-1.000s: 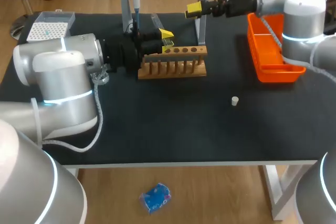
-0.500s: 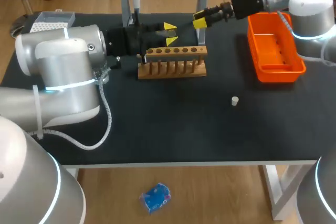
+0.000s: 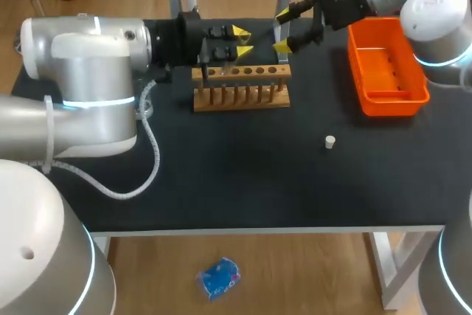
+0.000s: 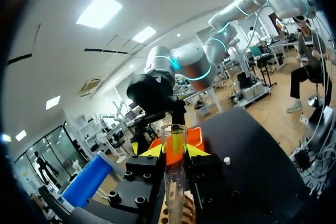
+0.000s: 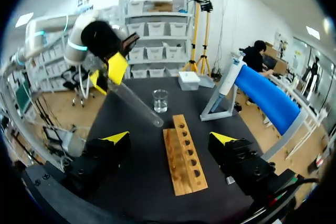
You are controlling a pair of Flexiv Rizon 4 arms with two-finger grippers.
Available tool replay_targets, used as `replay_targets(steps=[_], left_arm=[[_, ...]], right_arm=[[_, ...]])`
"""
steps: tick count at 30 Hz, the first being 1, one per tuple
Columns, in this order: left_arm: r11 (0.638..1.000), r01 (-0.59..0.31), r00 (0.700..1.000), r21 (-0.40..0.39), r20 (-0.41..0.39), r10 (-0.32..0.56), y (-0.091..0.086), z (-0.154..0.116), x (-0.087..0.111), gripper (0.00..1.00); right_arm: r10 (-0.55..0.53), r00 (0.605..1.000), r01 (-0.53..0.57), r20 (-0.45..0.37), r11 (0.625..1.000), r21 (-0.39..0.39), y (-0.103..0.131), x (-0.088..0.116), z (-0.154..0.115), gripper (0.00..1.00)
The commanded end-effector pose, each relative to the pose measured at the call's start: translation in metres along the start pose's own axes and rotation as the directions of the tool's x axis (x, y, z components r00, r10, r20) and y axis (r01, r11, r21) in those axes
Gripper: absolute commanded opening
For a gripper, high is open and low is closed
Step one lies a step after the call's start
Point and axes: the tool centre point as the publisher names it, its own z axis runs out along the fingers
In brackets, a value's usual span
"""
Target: Invert the test tube, pick up the pipette, mount the tip to pipette, aspirate from beaker and dispense into the tube, eject the tip, return the pipette, and cap with the stopper.
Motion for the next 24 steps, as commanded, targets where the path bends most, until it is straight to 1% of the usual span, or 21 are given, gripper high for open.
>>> replay_targets(steps=[1,2,3,4,6,10,12,14,16,20,24], left_arm=[[0.992,0.104,0.994,0.068,-0.044,-0.102,-0.008,0.0,-0.02,0.0],[0.988,0.118,0.992,0.102,-0.047,-0.113,-0.01,0.002,-0.024,0.0],[0.985,0.121,0.992,0.119,-0.047,-0.116,-0.012,0.004,-0.027,0.0],[0.986,0.122,0.992,0.112,-0.055,-0.117,-0.011,0.007,-0.03,0.0],[0.975,0.154,0.987,0.161,-0.062,-0.146,-0.011,0.012,-0.035,0.0],[0.968,0.179,0.982,0.178,-0.091,-0.165,-0.006,0.022,-0.041,0.0],[0.966,0.187,0.98,0.176,-0.1,-0.172,-0.002,0.026,-0.043,0.0],[0.962,0.203,0.977,0.18,-0.109,-0.185,0.001,0.03,-0.044,0.0],[0.961,0.218,0.972,0.171,-0.121,-0.2,0.006,0.033,-0.046,0.0],[0.958,0.236,0.968,0.165,-0.127,-0.217,0.013,0.035,-0.05,0.0],[0.955,0.247,0.965,0.161,-0.131,-0.228,0.018,0.036,-0.052,0.0]], right_arm=[[-0.021,1.0,0.021,0.002,1.0,0.0,-0.013,0.004,-0.005,1.0],[-0.027,1.0,0.027,-0.002,1.0,-0.001,-0.017,0.005,-0.007,1.0],[-0.03,0.999,0.029,-0.016,1.0,-0.008,-0.022,0.005,-0.009,1.0],[-0.03,0.999,0.03,-0.022,1.0,-0.007,-0.026,0.005,-0.01,1.0],[-0.031,0.999,0.031,-0.039,1.0,0.0,-0.033,0.004,-0.012,1.0],[-0.039,0.997,0.039,-0.073,0.999,0.0,-0.043,0.003,-0.015,1.0],[-0.052,0.996,0.052,-0.076,0.999,0.001,-0.049,0.001,-0.016,1.0],[-0.086,0.993,0.086,-0.079,0.996,-0.007,-0.054,-0.001,-0.017,1.0],[-0.13,0.989,0.131,-0.077,0.991,0.009,-0.06,-0.002,-0.016,1.0],[-0.185,0.98,0.187,-0.077,0.982,0.019,-0.073,-0.007,-0.012,1.0],[-0.212,0.973,0.215,-0.089,0.977,0.015,-0.086,-0.014,-0.004,1.0]])
